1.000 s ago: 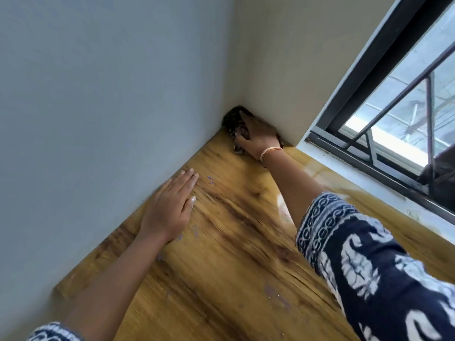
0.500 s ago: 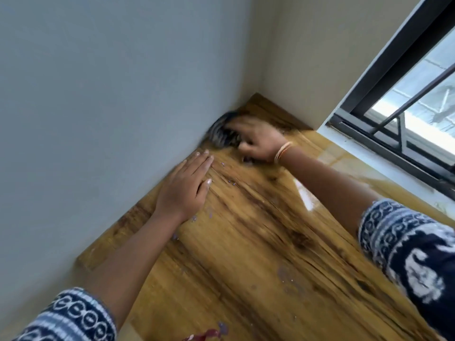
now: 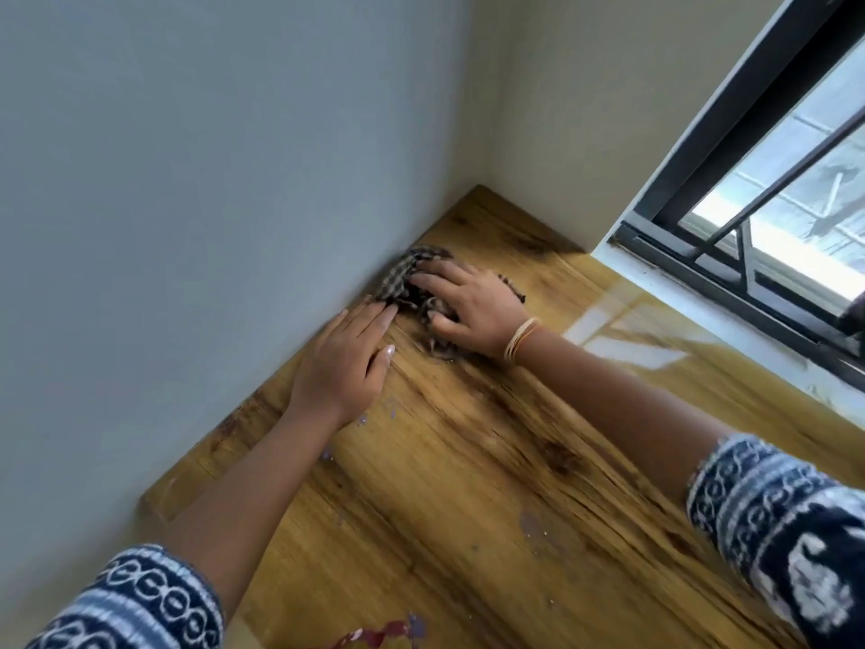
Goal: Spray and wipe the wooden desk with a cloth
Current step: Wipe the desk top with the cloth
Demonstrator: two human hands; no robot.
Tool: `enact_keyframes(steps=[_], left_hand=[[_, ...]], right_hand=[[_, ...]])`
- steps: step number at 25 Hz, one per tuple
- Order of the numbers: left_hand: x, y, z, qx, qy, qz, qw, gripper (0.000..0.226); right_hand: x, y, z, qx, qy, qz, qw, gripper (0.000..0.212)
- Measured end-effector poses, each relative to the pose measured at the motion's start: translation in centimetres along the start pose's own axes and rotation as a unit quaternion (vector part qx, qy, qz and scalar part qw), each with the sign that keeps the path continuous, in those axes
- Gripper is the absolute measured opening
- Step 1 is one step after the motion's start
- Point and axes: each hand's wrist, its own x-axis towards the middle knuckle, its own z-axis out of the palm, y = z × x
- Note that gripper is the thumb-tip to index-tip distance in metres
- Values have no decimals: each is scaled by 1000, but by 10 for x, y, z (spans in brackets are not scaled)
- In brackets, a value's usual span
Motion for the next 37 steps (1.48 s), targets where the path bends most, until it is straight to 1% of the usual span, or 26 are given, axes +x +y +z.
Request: enact_keyframes(steps=[1,2,4,5,8,9,10,12,15,16,17,18,19,21,23,24,25,26,28,30,31,32,33,34,36,37], left_hand=[[0,0,0,-5,1,2,1000,55],[-1,-1,0,-10,1,1,1000,55],[0,-2,1,-14,0,1,1000,55],[0,-2,0,-16,0,0,1000,55],[1,-1,-1,-15,2,2,1000,55],[0,-1,-1,-15,2,1,1000,54],[0,-1,-1,-15,1,-1,1000,54],[0,0,-1,-13,1,-4,1000,54],[1,0,0,-15,7,-2,1000,54],[0,0,1,-14,8,-2,1000,54],[0,-1,1,-13,9,-3,1000,54],[0,-1,2,-12,9,-3,1000,54],[1,-2,2,-12,9,0,1000,54],[1,-3,3,-5,7,7,1000,54],[1,-3,2,-6,9,8,1000,54],[1,-2,2,-10,6,6,1000,53],[0,-2,2,-13,5,5,1000,54],[-1,-2,2,-15,7,5,1000,54],[1,-3,3,-23,12,6,1000,54],[1,-3,5,-21,10,5,1000,54],[0,-4,6,-18,15,3,1000,54],[1,-4,7,-19,22,1,1000,54],[2,-5,8,-20,25,3,999,54],[2,-6,8,-18,22,9,1000,54],[2,-5,7,-6,17,20,1000,54],[2,-5,6,-3,15,24,1000,55]], right_hand=[[8,22,-6,-11,-1,30,999,61],[20,42,-12,-18,11,95,995,64],[41,72,-23,-22,19,234,972,66],[48,77,-25,-16,19,269,963,64],[28,69,-27,-5,47,277,960,60],[8,64,-24,-5,68,301,951,60],[-17,58,-20,-14,92,339,936,60],[-62,46,-12,-34,123,435,891,62],[-58,30,-11,-33,113,555,824,65],[-44,21,-11,-34,114,564,817,65],[-29,8,-9,-29,117,545,830,65],[-16,-10,-5,-20,124,500,857,64],[-9,-30,2,-15,121,437,891,63],[-15,-64,19,-17,59,296,953,61],[-29,-47,9,-25,4,193,981,62],[-38,-25,-1,-31,6,191,981,62],[-50,-1,-9,-37,18,236,971,62],[-68,22,-17,-45,41,306,950,62],[-110,51,-24,-52,77,450,888,65],[-132,46,-23,-48,96,550,828,67],[-124,35,-22,-48,106,580,806,68],[-109,22,-20,-40,114,595,794,69],[-90,8,-16,-26,113,591,799,70],[-70,-11,-10,-17,106,563,819,71],[-40,-59,9,-23,82,473,877,69],[-34,-79,17,-29,70,434,898,68]])
